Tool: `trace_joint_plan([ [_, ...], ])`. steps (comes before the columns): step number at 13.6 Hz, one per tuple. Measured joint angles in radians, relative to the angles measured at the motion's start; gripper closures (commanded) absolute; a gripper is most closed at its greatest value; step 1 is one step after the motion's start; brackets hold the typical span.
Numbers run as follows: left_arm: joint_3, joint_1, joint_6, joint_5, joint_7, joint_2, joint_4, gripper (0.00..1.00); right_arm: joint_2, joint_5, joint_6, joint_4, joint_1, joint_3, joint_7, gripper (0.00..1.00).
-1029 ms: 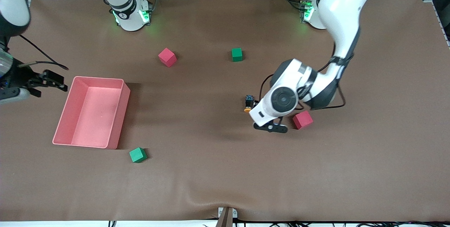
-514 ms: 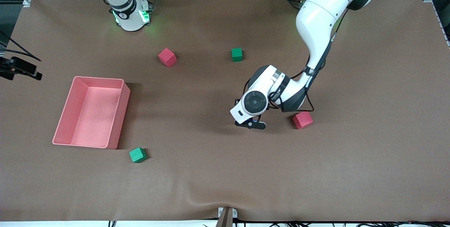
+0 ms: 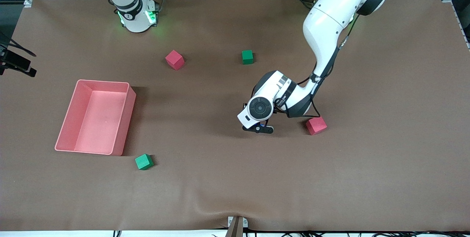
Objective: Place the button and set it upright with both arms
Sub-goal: 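Grasp the button with the left gripper while the right gripper withdraws, then lower the button upright onto the table with the left gripper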
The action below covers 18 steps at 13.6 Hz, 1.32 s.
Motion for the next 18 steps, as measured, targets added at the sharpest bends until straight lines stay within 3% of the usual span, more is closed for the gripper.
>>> trace_joint_plan([
  [5,0.000,-0.006,-0.003,0.000,0.000,0.010,0.000,0.33,0.000,0.000,0.000,0.006,0.009,-0.003,0.010,0.00],
  [7,0.000,-0.007,-0.004,0.000,0.000,0.011,0.000,0.47,0.000,0.001,-0.001,0.006,0.011,-0.001,0.010,0.00],
  [11,0.000,-0.007,-0.025,-0.002,-0.003,0.011,0.002,1.00,0.002,0.001,-0.004,0.006,0.007,-0.005,0.014,0.00],
  [18,-0.002,-0.027,0.030,-0.002,-0.117,0.001,0.030,1.00,0.003,0.001,-0.014,0.006,-0.008,-0.010,0.014,0.00],
])
